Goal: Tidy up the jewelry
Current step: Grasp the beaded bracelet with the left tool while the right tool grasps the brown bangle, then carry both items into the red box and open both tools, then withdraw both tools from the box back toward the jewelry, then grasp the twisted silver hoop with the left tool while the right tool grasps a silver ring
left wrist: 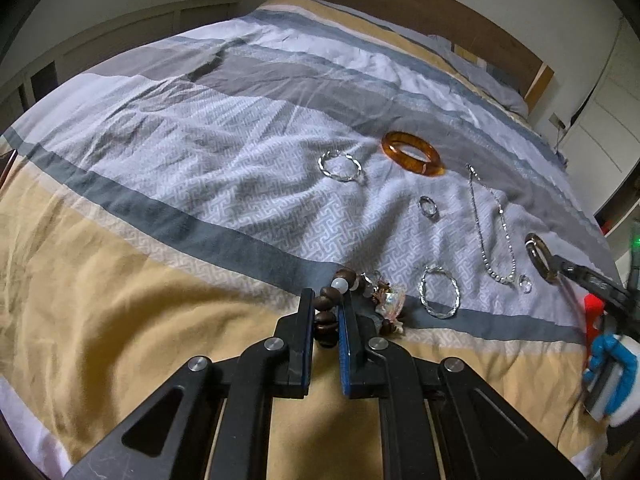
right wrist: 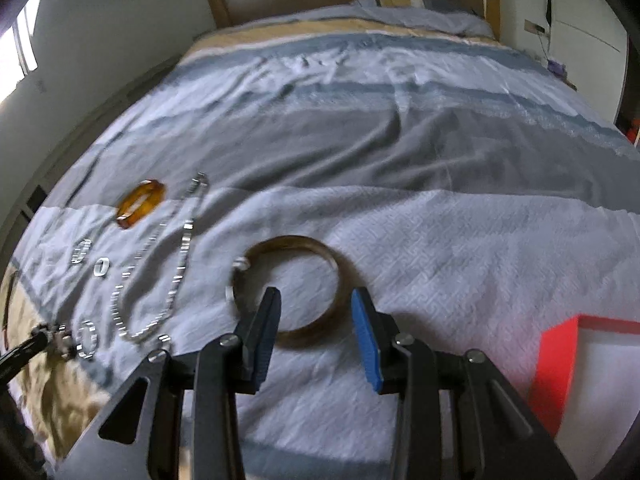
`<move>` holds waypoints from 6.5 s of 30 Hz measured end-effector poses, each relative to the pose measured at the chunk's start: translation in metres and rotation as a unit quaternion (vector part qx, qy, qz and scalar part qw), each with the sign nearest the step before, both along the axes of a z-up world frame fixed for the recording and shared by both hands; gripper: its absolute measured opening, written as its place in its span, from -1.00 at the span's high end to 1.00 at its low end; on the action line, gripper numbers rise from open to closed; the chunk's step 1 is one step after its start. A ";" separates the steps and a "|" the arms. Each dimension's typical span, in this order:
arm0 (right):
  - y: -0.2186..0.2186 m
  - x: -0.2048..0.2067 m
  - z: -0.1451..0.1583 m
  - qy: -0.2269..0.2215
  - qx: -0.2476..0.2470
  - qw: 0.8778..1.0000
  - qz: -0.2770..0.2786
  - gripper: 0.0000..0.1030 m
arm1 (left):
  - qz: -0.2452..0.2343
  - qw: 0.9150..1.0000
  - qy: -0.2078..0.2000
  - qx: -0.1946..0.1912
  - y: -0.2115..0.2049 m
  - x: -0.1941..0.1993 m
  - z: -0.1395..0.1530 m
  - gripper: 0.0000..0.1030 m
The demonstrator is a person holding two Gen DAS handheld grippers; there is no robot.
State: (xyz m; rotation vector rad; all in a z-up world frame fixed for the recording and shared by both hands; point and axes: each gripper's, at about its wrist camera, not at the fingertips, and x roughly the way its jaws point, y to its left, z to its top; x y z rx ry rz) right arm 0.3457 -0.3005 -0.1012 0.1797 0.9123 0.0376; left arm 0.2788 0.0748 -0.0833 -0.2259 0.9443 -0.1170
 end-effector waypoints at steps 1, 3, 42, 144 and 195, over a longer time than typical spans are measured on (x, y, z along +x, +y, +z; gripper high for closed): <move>-0.001 0.005 -0.005 0.007 0.001 1.000 -0.002 0.33 | 0.000 1.000 -0.001 -0.001 0.001 -0.001 0.001 0.80; -0.002 0.011 -0.012 0.017 -0.001 1.000 -0.001 0.33 | 0.002 1.000 -0.004 -0.002 0.001 -0.002 0.003 0.80; -0.015 -0.115 0.108 -0.108 -0.021 0.994 -0.001 0.83 | -0.044 0.996 -0.080 0.009 -0.047 -0.075 0.117 0.80; -0.067 -0.378 0.198 -0.154 -0.088 0.983 -0.040 0.16 | -0.142 0.981 -0.114 0.072 -0.099 -0.263 0.149 -0.48; 0.078 -0.059 0.020 -0.010 -0.018 0.987 0.157 0.16 | -0.104 0.991 -0.001 0.081 -0.093 0.010 -0.002 -0.44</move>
